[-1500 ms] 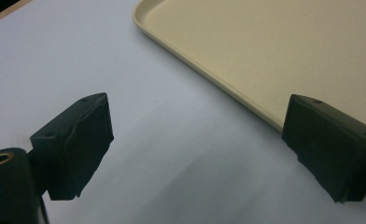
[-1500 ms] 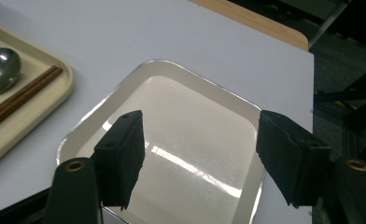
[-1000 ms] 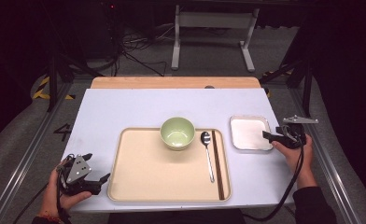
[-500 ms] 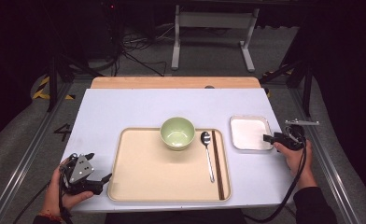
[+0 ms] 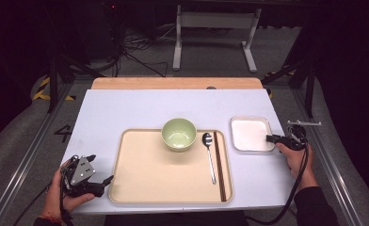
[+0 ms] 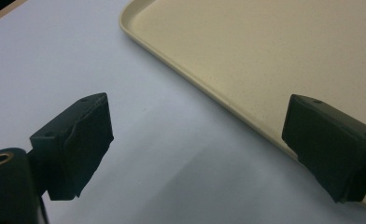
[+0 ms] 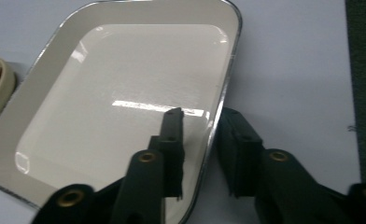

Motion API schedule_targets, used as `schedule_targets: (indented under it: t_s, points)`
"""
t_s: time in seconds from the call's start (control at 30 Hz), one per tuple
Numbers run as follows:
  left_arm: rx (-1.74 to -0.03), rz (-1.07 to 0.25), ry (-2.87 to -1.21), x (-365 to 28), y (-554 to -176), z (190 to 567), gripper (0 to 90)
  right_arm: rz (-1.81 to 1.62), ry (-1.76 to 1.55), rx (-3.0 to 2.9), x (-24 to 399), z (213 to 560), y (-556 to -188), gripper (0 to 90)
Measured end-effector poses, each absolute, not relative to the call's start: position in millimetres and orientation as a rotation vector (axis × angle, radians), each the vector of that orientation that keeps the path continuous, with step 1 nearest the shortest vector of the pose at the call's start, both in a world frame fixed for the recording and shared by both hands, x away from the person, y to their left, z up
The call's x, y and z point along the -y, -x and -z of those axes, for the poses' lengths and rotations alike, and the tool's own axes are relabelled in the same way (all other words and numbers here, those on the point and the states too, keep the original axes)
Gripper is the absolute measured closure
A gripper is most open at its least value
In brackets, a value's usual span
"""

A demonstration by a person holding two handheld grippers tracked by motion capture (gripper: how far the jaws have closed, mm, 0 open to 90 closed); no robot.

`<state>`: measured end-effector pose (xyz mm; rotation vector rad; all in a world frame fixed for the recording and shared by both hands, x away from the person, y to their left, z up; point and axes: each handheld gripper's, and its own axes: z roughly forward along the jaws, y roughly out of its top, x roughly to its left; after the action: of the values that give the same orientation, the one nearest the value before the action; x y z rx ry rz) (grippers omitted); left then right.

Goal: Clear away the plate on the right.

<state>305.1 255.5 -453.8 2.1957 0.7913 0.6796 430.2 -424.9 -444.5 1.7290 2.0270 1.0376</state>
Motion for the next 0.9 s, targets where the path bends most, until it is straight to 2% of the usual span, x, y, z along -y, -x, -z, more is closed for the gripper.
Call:
schedule_targets:
  t_s: [0.3,0.9]
  points:
    - [-0.789,-0.667,-2.2,-252.9,-308.8,455.3,9.5,-1.097,-1.75,-2.042,428.1,445.7,-436.8,88.6]
    - [-0.788,-0.66,-2.197,-253.4,-307.9,455.8,9.7,-1.151,-1.672,-2.043,428.8,435.4,-431.1,89.8]
